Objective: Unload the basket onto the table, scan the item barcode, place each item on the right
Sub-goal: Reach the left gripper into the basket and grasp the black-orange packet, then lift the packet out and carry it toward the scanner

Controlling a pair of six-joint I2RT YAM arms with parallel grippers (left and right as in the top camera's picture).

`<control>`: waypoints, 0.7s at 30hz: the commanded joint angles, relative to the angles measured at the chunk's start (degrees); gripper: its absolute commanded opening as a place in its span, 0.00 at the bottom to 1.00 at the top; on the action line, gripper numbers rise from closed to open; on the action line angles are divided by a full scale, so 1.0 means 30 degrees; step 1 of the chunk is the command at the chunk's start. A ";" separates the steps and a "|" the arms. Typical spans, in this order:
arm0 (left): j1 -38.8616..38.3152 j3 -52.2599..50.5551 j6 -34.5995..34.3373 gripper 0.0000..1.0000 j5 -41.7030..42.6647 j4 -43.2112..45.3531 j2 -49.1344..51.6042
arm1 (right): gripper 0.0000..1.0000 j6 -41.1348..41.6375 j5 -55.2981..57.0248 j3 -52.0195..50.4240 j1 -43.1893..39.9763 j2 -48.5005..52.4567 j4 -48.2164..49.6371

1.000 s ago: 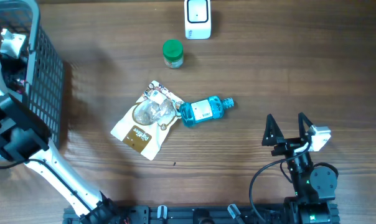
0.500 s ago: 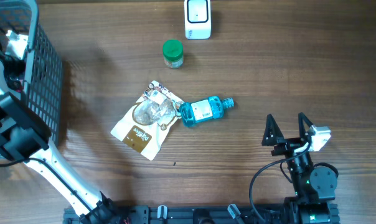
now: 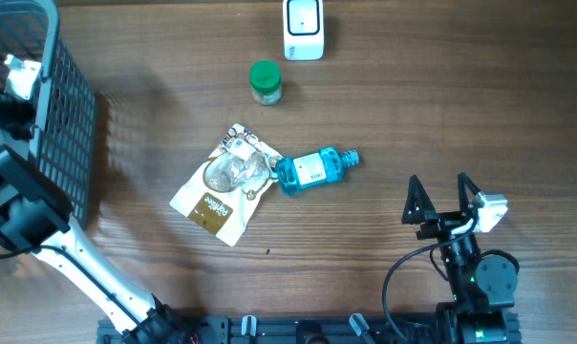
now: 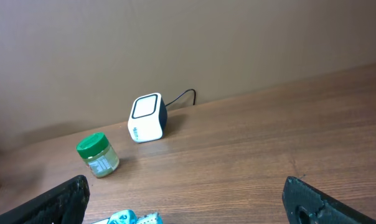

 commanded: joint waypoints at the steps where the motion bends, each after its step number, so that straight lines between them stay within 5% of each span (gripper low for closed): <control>1: 0.0087 -0.0153 0.0342 0.61 0.0612 -0.0146 0.1443 | 1.00 -0.0321 0.0248 -0.0015 0.0051 -0.0153 0.0044; 3: 0.0087 -0.0153 0.0335 0.42 0.0605 -0.0240 0.1523 | 1.00 -0.0328 0.0248 -0.0015 0.0051 -0.0153 0.0044; 6: 0.0087 -0.0153 0.0335 0.42 0.0605 -0.0146 0.1523 | 1.00 -0.0321 0.0248 -0.0015 0.0051 -0.0153 0.0044; 9: 0.0087 -0.0153 0.0255 0.25 0.0612 -0.0204 0.1523 | 1.00 -0.0321 0.0248 -0.0015 0.0051 -0.0153 0.0044; 11: 0.0087 -0.0153 0.0255 0.04 0.0627 -0.0342 0.1523 | 1.00 -0.0313 0.0248 -0.0015 0.0051 -0.0153 0.0044; 21: 0.0102 -0.0146 -0.0823 0.04 0.1107 -0.1530 0.1202 | 1.00 -0.0321 0.0248 -0.0015 0.0051 -0.0153 0.0044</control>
